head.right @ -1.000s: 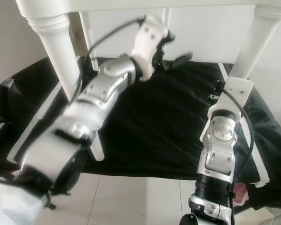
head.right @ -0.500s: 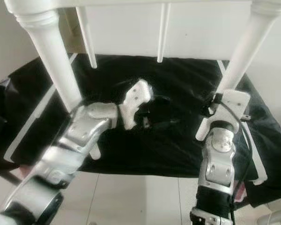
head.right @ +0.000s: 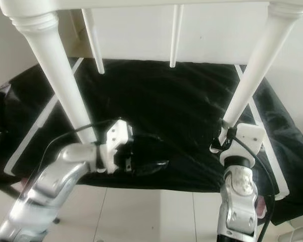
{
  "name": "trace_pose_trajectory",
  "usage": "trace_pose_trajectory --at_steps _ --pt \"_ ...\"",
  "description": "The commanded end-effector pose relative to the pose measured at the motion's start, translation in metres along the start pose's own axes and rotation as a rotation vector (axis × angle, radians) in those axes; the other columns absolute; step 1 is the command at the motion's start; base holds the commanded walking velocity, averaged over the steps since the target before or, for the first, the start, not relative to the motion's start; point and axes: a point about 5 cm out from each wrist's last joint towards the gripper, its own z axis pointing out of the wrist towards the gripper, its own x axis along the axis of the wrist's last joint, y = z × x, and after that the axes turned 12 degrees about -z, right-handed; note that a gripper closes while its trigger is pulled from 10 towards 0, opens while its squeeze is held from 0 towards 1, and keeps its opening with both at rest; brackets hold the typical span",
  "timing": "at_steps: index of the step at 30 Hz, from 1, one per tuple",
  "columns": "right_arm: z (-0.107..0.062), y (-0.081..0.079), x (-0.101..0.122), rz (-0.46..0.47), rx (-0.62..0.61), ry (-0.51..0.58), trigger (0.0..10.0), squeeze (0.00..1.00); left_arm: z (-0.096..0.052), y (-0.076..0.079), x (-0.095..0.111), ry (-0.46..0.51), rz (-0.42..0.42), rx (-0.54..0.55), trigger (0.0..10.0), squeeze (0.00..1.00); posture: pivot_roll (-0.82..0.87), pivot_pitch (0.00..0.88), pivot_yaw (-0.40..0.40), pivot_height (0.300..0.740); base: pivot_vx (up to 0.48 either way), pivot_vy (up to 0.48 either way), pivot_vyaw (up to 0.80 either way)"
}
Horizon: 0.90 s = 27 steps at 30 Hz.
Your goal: Building children table
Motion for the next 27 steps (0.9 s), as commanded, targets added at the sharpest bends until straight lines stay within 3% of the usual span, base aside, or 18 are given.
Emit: trace_pose_trajectory --at_steps 1,6,13,22,23,27 --pt "-0.003 -0.003 -0.008 0.009 0.044 -0.035 10.0 0.00 -0.007 -0.001 -0.005 -0.026 -0.023 0.034 10.0 0.00 0.01 0.021 -0.013 0.740 0.000 0.000 0.00" --pt "-0.012 -0.013 -0.017 0.002 0.143 -0.058 10.0 0.00 -0.015 0.001 -0.016 -0.049 -0.083 0.104 10.0 0.00 0.02 0.026 -0.023 0.740 0.000 0.000 0.00" --pt "-0.026 -0.024 -0.011 0.034 0.307 0.009 10.0 0.00 -0.027 0.008 -0.023 -0.033 -0.061 0.175 10.0 0.00 0.03 0.035 -0.038 0.740 0.000 0.000 0.00" --pt "-0.043 -0.024 -0.021 0.039 0.409 0.019 10.0 0.00 -0.034 0.012 -0.045 -0.055 -0.098 0.289 10.0 0.00 0.03 0.034 -0.041 0.740 0.000 0.000 0.00" --pt "-0.048 -0.023 -0.032 0.039 0.434 -0.013 10.0 0.00 -0.037 0.008 -0.055 -0.061 -0.033 0.404 10.0 0.00 0.04 0.030 -0.044 0.740 0.000 0.000 0.00" --pt "-0.053 -0.023 -0.043 0.028 0.432 -0.056 10.0 0.00 -0.043 0.002 -0.066 -0.062 -0.016 0.515 10.0 0.00 0.04 0.026 -0.042 0.740 0.000 0.000 0.00"
